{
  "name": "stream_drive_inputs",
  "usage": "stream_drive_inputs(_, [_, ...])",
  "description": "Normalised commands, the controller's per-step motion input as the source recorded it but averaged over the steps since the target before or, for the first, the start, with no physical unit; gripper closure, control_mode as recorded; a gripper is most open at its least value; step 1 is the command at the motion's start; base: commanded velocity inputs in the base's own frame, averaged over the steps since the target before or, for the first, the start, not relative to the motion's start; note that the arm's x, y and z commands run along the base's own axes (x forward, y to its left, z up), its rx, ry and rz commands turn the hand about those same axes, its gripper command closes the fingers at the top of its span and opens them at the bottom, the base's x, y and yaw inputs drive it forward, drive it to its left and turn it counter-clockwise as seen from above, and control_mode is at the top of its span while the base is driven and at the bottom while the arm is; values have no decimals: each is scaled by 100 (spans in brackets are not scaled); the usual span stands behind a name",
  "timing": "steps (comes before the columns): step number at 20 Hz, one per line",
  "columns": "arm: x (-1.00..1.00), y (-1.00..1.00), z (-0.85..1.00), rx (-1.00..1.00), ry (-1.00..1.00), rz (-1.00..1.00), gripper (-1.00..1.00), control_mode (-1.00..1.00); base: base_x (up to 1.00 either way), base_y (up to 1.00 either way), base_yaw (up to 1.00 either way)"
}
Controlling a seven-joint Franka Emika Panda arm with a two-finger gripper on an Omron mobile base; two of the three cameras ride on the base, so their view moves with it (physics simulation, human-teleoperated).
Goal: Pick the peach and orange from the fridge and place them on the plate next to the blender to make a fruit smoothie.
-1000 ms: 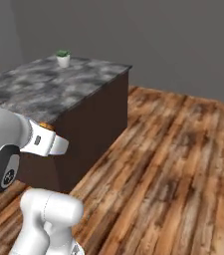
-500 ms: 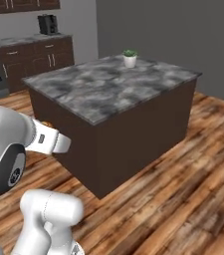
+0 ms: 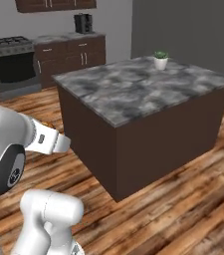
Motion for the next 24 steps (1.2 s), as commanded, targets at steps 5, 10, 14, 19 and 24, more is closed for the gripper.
stream_drive_inputs(5, [0,0,0,0,0,0,100,100,0,0,42])
stream_drive_inputs(10, [0,0,0,0,0,0,100,100,0,0,41])
stream_drive_inputs(14, [0,0,0,0,0,0,100,100,0,0,41])
stream_drive_inputs(19, [0,0,0,0,0,0,100,100,9,0,38])
stream_drive_inputs(24, [0,0,0,0,0,0,100,100,43,2,37])
